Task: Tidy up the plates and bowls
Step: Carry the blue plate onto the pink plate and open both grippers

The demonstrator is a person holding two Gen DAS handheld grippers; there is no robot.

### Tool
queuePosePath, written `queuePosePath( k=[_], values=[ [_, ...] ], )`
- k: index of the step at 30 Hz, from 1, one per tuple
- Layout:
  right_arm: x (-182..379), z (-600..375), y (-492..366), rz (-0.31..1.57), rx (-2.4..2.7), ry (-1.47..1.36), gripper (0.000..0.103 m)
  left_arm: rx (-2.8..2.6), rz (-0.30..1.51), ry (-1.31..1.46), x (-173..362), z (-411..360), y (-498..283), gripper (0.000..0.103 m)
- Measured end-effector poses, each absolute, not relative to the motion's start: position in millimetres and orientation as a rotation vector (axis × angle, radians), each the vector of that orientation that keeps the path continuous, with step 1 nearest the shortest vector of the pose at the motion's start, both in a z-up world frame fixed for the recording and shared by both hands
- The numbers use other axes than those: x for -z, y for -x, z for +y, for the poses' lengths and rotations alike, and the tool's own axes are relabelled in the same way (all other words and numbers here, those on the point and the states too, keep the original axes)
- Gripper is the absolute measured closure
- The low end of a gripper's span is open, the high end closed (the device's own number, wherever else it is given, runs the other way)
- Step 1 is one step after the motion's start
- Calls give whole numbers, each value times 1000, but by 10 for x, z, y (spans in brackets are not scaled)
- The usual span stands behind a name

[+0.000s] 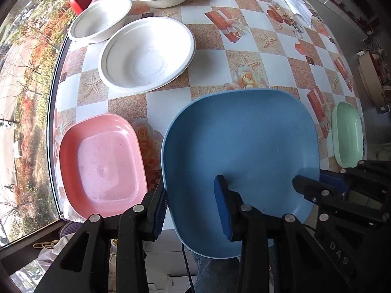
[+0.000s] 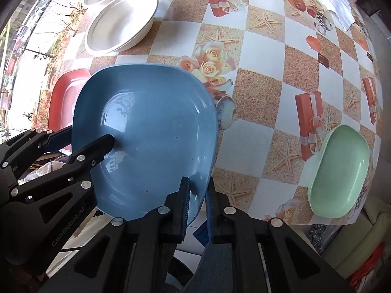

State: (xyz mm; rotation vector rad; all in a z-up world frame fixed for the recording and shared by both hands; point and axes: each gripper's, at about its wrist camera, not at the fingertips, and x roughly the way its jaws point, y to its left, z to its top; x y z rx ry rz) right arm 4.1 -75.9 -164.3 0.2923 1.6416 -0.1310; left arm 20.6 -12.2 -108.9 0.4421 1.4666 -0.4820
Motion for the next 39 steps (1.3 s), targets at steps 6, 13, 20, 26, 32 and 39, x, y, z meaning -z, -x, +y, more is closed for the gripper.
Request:
queuePosePath(
  k=[6, 13, 20, 26, 32, 39],
  values=[
    [1597, -570, -245, 1629, 94, -243, 89, 432, 1450, -383, 1020, 210, -414, 63],
    [1652, -227, -459, 1648, 20, -205, 89, 350, 1431, -363, 930, 705, -596, 63],
    [1921, 191, -681, 1680, -47, -230, 89, 277, 1434, -359, 989, 1170, -875, 63],
    [2188, 468, -838, 1702, -65, -274, 89, 241, 1440, -372, 1124, 1365, -1077, 63],
    [2374, 530, -903, 1729, -44, -322, 89, 246, 1449, -381, 1251, 1414, -1155, 63],
    [2406, 504, -912, 1727, -46, -339, 88, 218, 1433, -362, 1276, 1565, -1175, 34]
  ],
)
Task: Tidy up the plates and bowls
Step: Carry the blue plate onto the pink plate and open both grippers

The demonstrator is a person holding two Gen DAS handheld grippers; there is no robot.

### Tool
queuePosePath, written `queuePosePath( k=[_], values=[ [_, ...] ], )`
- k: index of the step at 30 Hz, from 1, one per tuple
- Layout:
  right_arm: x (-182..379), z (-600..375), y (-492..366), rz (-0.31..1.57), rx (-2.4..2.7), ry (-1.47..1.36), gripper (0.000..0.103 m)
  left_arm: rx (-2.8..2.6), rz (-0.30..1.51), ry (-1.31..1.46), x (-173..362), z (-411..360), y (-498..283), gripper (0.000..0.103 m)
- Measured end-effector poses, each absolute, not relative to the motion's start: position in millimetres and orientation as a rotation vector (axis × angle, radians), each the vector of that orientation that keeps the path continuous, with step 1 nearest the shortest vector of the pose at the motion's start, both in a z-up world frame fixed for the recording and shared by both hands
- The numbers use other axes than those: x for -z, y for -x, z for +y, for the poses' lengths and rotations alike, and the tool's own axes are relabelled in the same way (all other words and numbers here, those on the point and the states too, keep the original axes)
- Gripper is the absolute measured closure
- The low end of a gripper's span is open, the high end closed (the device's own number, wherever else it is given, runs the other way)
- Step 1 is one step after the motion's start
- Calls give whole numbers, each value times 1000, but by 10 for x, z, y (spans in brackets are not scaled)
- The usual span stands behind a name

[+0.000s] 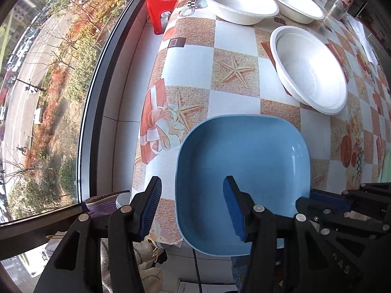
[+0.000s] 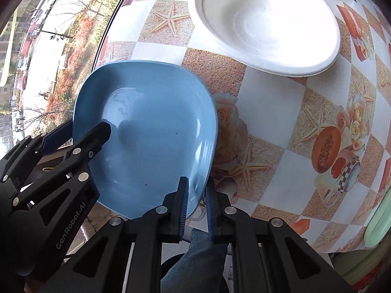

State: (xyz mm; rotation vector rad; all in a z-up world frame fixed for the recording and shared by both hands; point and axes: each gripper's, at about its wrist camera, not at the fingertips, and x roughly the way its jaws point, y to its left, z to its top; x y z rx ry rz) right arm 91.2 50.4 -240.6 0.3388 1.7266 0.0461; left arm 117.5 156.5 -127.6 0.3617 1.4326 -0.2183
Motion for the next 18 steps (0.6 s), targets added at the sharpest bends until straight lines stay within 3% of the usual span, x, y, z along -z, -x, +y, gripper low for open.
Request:
queuePosePath(
  k=[1, 2, 3, 4, 5, 18],
  values=[
    [2390, 495, -908, 1724, -50, -328, 86, 212, 1418, -359, 1251, 1605, -1170, 25],
    [2359, 477, -910, 1724, -50, -311, 79, 207, 1401, -355, 1202, 1644, -1169, 24],
    [2336, 480, -909, 1720, -43, -293, 49, 201, 1396, -353, 1181, 1681, -1169, 24],
    [2304, 459, -903, 1706, -30, -279, 32, 198, 1401, -344, 1171, 1715, -1177, 24],
    [2255, 425, -892, 1680, -20, -267, 21, 191, 1406, -327, 1152, 1760, -1184, 24],
    [2261, 30, -350, 1736, 14, -183, 21, 97, 1432, -239, 1099, 2225, -778, 23]
  ],
)
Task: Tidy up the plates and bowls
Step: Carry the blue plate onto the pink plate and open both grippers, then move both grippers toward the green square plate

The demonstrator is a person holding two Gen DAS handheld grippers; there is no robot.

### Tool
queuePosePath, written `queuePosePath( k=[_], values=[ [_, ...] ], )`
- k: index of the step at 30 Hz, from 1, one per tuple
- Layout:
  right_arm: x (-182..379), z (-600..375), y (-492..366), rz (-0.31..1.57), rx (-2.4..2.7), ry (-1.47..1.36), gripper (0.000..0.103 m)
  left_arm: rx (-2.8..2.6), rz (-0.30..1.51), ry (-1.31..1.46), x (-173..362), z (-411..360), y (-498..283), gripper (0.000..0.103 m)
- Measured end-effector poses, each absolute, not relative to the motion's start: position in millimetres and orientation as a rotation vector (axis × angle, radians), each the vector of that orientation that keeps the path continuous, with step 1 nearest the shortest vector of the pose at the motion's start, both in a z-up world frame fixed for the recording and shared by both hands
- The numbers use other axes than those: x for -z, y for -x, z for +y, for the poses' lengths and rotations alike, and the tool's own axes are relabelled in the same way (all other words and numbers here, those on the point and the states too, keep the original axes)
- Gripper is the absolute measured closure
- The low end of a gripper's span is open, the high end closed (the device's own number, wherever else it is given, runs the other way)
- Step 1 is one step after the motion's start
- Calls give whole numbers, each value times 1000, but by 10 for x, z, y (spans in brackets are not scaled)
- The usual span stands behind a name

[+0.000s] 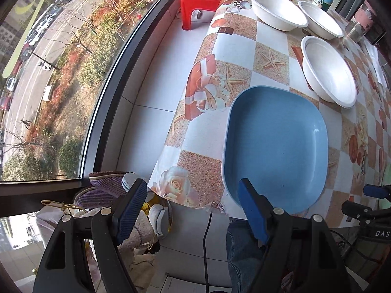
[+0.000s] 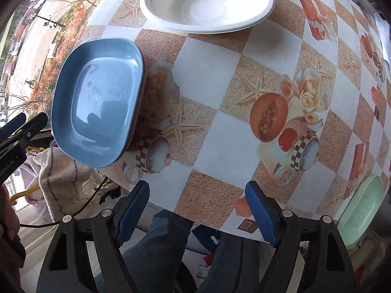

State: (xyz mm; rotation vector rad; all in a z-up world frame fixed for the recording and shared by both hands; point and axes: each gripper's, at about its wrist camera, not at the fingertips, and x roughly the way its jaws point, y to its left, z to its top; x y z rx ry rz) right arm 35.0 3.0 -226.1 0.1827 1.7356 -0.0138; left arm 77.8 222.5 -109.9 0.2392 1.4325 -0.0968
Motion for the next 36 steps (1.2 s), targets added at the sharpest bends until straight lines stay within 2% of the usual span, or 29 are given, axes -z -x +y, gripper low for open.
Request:
queuePosePath(
  k=[7, 17, 36],
  values=[
    [2280, -287, -233, 1741, 111, -256, 21, 115, 1449, -281, 1102, 2153, -626, 23],
    [2250, -557, 61, 1723, 173, -386, 21, 298, 1402, -454, 1003, 1482, -548, 23],
    [2035, -1512, 563, 1566, 336, -650, 21, 533, 1357, -698, 794, 283, -214, 23]
  ],
)
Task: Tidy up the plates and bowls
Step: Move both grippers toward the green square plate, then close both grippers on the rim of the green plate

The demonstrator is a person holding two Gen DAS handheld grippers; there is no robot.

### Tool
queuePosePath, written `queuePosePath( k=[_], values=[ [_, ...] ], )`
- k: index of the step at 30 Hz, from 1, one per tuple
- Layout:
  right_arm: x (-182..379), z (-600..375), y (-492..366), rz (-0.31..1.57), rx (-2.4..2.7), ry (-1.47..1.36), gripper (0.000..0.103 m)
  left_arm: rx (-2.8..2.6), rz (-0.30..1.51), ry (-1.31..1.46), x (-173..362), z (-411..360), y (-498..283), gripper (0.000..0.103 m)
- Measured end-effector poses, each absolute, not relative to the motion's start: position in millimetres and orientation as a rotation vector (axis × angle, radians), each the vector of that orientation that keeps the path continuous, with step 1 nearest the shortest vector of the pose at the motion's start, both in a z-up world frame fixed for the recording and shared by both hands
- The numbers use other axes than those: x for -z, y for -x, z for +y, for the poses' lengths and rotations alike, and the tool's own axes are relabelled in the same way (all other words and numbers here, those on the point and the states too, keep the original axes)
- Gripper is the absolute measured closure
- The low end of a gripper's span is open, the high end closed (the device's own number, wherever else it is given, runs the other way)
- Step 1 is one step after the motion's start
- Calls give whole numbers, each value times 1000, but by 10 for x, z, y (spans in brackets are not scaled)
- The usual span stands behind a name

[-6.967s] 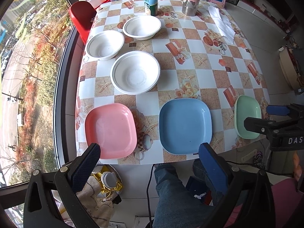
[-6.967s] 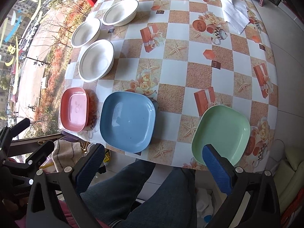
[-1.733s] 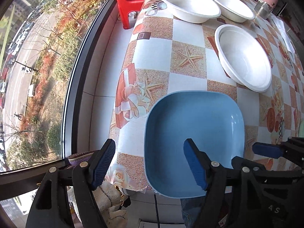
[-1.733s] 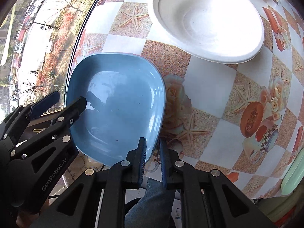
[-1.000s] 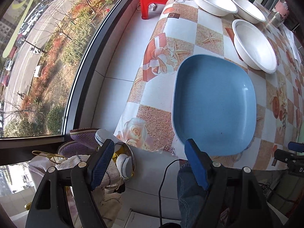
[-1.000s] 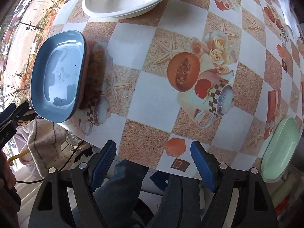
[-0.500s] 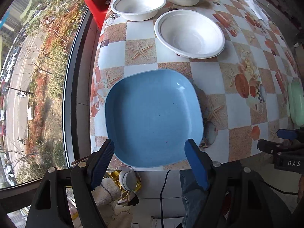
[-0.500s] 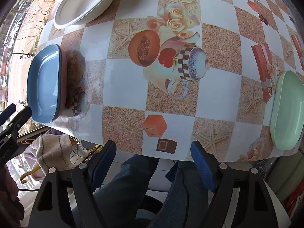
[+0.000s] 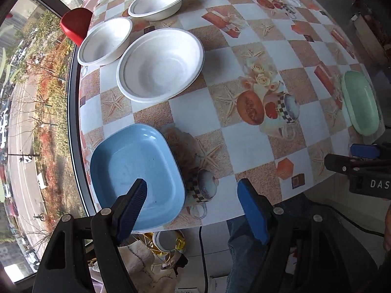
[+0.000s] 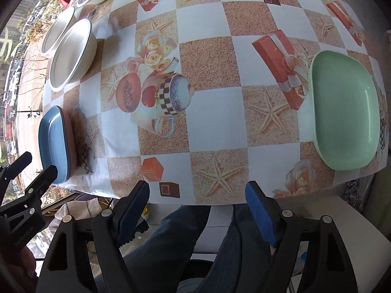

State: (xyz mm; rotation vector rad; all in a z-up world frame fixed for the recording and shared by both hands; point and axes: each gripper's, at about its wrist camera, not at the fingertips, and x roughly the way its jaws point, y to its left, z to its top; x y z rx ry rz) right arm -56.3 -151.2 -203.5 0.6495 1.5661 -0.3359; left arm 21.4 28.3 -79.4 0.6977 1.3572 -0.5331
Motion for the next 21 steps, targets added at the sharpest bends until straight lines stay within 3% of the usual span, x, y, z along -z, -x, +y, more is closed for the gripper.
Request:
queuePosePath(
  k=[10, 21],
  values=[
    [2015, -2101, 932, 1508, 454, -761, 21, 620, 1363, -768, 832, -488, 72, 23],
    [1997, -2850, 1338, 1493, 530, -689, 21, 652, 1446, -773, 1049, -1441, 367, 23]
  ],
)
